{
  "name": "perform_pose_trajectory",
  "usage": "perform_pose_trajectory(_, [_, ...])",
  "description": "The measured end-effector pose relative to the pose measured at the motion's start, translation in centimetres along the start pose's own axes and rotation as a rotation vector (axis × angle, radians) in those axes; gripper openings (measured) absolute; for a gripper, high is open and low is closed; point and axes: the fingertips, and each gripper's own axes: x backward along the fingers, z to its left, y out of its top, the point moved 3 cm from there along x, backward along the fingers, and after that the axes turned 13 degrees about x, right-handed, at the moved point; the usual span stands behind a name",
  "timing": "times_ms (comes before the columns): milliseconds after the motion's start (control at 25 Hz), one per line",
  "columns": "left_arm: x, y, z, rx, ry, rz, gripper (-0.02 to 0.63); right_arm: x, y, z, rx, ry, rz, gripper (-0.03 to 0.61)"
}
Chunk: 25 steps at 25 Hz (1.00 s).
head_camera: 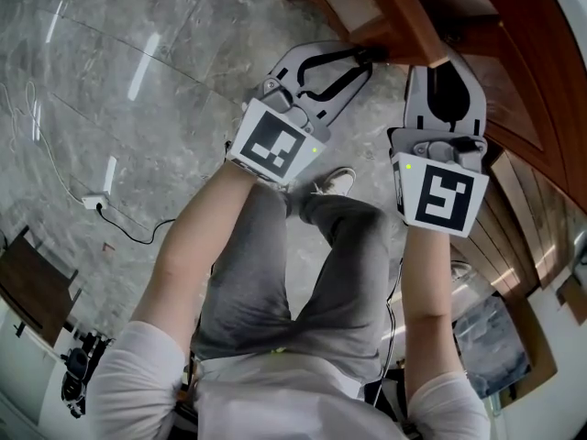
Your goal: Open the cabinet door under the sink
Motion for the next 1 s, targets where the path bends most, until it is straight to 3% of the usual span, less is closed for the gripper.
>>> perform_pose_trajectory(600, [6.5,-0.5,1.4,0.058,0.065,0.038,0.092,0.1,4.2,5.3,-0.019,0.089,-0.013,0.031])
perform_pose_trajectory(1000, [11.4,-1.0,2.5,0.090,0.151,0.059,0.086,-0.1,6.5,9.4,-0.018,0.145,0.013,0.031])
